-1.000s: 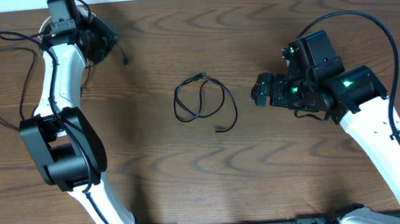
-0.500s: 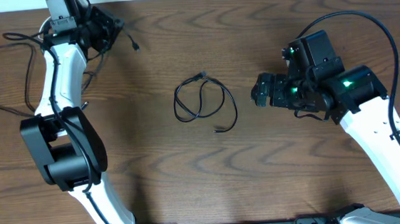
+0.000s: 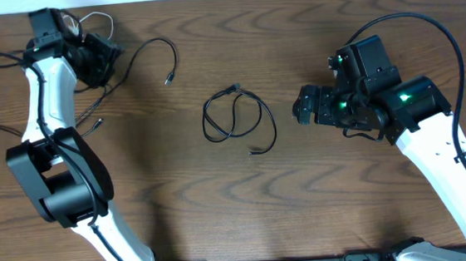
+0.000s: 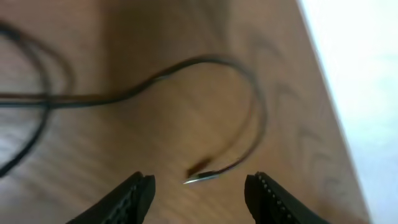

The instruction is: Untangle cables

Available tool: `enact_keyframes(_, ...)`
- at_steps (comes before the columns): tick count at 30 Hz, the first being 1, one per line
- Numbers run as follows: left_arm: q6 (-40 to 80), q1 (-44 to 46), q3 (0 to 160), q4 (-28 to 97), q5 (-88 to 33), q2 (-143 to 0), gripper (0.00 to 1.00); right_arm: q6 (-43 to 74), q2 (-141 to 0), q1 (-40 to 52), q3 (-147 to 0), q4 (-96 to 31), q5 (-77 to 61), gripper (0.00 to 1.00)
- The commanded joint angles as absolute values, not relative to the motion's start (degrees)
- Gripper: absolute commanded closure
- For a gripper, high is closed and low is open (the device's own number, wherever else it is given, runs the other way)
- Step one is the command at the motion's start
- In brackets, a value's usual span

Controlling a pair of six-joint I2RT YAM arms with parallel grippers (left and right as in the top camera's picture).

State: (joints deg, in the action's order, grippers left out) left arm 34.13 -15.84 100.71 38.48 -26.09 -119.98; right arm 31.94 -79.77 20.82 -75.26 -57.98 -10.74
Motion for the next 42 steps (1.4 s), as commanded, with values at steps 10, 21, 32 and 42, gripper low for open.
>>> enact_keyframes(10,10.31,-9.41,100.25,51.20,-23.51,-118.93,0.45,30.98,-79.94,21.10,-75.96,-56.45,-10.31,0.01)
enact_keyframes(21,10.74,5.65,93.43,53.78,-22.79,-118.96,0.46,31.03,-85.27,21.10,-75.96,-57.89,-7.79,0.01)
enact_keyframes(32,16.69,13.32,90.21,56.27,-20.25,-118.96,0.46,31.22,-86.80,21.10,-75.96,-58.70,-8.12,0.01)
enact_keyframes(42,15.05,14.26,91.81,59.22,-22.87,-110.56,0.52,31.20,-86.80,21.10,-75.96,-58.72,-8.10,0.01)
